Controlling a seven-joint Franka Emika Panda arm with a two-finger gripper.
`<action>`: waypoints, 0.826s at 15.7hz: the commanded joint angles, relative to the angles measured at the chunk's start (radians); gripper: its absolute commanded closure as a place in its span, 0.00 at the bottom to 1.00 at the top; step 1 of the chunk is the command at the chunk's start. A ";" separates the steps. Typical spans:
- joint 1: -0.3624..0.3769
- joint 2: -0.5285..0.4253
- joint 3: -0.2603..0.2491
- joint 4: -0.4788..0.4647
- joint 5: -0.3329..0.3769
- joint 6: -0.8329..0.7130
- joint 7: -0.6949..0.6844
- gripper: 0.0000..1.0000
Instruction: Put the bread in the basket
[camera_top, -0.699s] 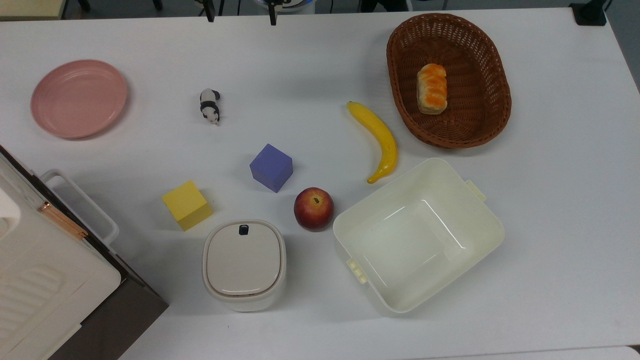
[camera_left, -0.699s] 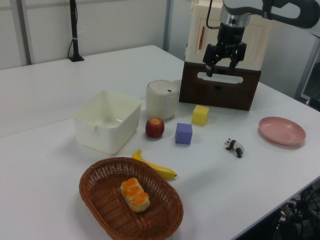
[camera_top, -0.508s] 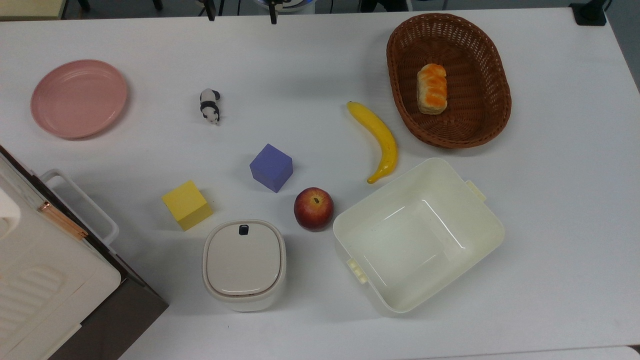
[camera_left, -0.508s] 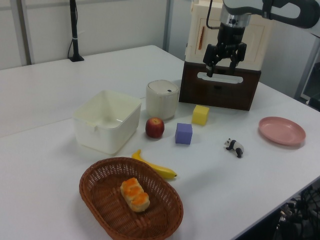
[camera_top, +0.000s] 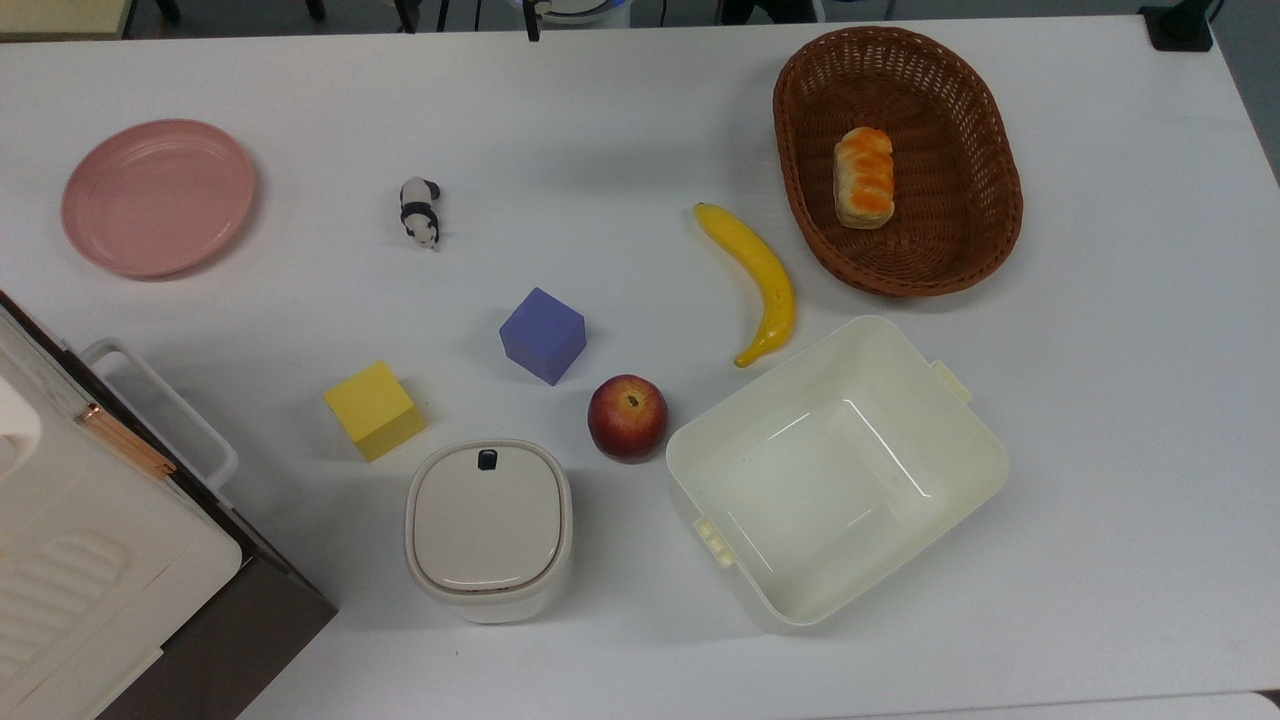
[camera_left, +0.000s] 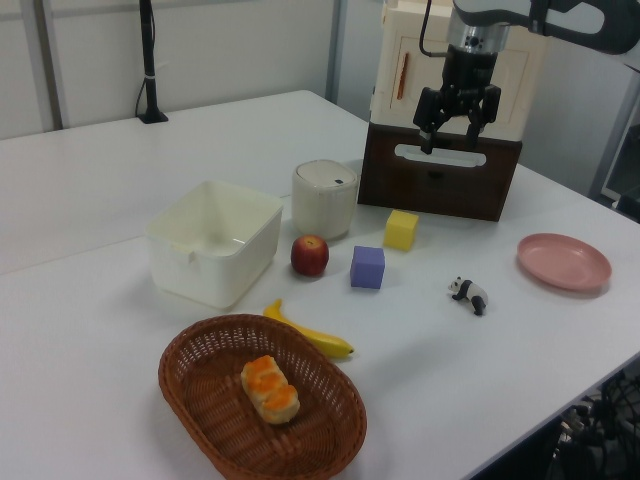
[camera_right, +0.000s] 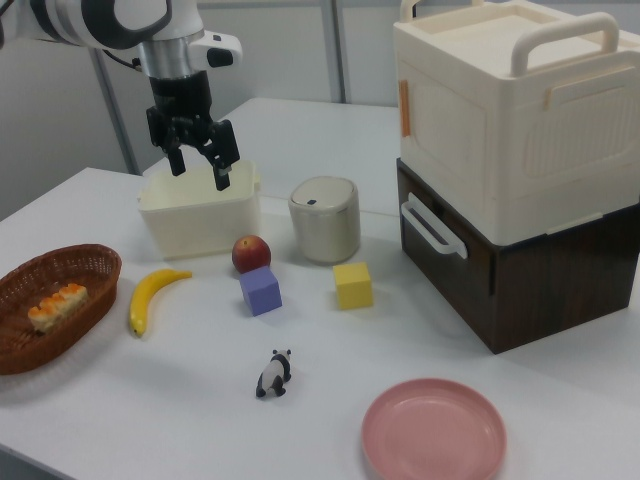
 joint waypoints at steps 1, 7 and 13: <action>0.002 0.010 0.000 0.010 0.020 -0.023 0.019 0.00; 0.003 0.037 0.008 0.004 0.005 -0.013 0.018 0.00; 0.008 0.030 0.009 -0.022 0.006 -0.005 0.016 0.00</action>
